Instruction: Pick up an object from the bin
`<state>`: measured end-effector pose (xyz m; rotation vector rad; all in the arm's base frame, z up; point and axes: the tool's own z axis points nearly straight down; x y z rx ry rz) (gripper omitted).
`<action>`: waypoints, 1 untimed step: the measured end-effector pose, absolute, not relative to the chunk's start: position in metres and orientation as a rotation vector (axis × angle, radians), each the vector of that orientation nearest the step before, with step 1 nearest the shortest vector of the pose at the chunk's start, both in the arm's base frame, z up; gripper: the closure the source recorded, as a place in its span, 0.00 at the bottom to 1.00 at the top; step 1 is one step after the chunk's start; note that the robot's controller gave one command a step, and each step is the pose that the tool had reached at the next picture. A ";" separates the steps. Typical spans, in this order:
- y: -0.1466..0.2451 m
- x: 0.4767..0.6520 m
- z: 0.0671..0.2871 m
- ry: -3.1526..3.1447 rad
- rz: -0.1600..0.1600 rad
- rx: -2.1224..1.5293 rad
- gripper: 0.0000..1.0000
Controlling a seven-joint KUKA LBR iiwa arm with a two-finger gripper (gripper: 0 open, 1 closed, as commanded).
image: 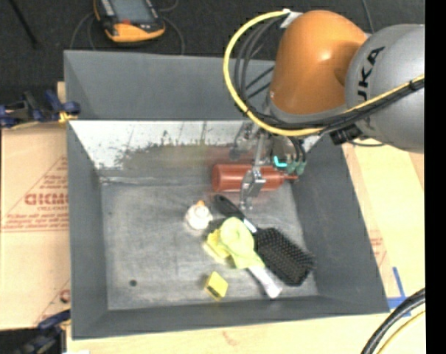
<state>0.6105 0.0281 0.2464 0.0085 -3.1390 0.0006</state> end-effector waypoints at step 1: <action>0.028 0.612 0.251 -3.147 0.000 0.008 0.00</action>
Offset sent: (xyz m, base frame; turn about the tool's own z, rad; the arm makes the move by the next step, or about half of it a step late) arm -0.0418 -0.0198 -0.1218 -0.2425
